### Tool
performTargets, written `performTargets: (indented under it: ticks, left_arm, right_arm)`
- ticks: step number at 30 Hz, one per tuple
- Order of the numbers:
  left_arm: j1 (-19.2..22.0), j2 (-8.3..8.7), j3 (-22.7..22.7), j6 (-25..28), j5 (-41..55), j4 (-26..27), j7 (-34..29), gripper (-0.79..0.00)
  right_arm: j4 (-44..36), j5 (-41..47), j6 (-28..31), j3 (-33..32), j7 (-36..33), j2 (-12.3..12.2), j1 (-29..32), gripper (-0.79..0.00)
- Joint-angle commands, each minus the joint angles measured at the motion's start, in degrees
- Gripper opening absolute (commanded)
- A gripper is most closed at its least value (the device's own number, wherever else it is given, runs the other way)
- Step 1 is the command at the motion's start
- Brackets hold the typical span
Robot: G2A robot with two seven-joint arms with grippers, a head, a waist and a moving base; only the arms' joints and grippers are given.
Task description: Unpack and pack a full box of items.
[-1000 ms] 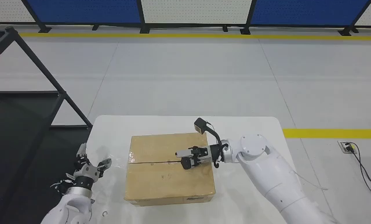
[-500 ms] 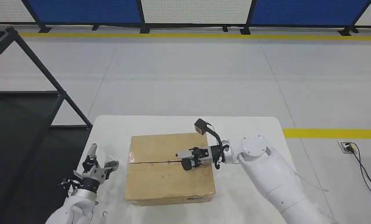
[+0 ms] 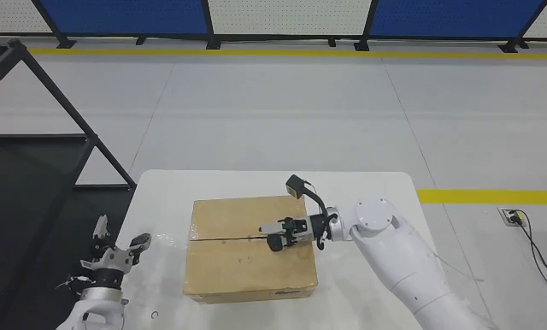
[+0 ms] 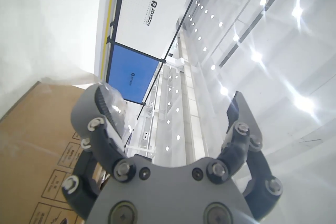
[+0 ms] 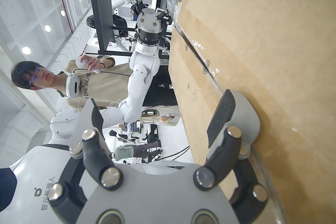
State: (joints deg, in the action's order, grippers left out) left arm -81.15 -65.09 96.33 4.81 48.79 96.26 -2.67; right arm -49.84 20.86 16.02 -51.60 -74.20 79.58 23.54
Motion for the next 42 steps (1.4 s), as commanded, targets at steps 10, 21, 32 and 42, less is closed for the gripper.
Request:
performTargets:
  ticks: [10,21,32,42]
  left_arm:
    - [3.27,0.78,-2.12,-13.57,-6.11,-2.94,-10.78,0.0]
    - [6.7,-0.27,-3.75,-9.18,-3.01,-4.95,-5.71,0.0]
    - [4.56,-0.96,-0.9,-2.92,-0.46,-2.61,-1.72,0.0]
    - [-1.39,-1.54,1.62,3.21,-1.8,3.48,0.44,0.0]
  right_arm:
    - [1.0,0.23,0.5,0.63,-0.08,0.44,-0.71,0.0]
    - [0.85,0.15,0.51,0.48,0.09,0.42,-0.32,0.0]
    - [0.12,-0.03,0.89,-0.39,0.76,0.13,0.19,0.0]
    - [0.34,0.16,1.26,-0.74,1.67,0.13,0.24,0.0]
